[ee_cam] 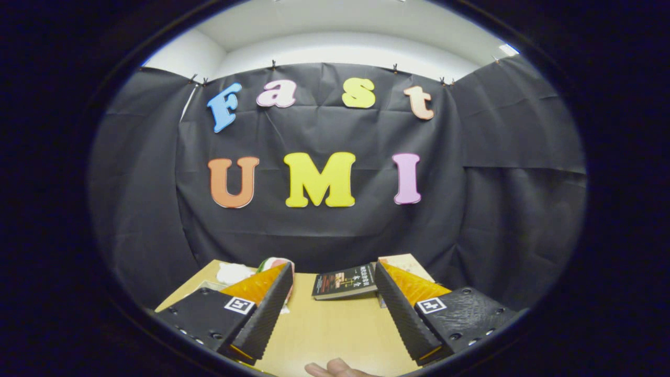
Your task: Open the storage box then place both shoes into the box .Put the left shoe in first, then the right shoe, with the right side of both shoes facing outward in a uniform manner.
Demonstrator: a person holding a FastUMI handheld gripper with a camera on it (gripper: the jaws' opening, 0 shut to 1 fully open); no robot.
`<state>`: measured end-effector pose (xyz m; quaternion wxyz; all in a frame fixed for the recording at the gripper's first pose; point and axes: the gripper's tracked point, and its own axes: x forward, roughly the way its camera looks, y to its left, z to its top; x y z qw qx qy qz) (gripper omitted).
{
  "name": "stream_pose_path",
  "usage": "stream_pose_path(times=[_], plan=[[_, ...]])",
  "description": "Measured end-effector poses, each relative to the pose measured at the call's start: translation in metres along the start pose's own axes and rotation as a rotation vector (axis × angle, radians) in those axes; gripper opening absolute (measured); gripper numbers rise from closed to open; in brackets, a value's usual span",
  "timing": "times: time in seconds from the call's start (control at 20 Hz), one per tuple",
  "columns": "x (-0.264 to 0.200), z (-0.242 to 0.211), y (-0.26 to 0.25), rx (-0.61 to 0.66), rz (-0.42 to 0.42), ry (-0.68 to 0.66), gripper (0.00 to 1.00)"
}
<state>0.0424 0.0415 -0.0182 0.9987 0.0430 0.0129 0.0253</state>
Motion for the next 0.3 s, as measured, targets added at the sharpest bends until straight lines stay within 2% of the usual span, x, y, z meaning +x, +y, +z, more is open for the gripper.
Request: stream_pose_path(times=[0.15,0.3], plan=[[-0.001,0.016,-0.018,0.01,-0.017,-0.064,0.96],[-0.001,0.015,-0.018,0.006,-0.005,-0.053,0.96]])
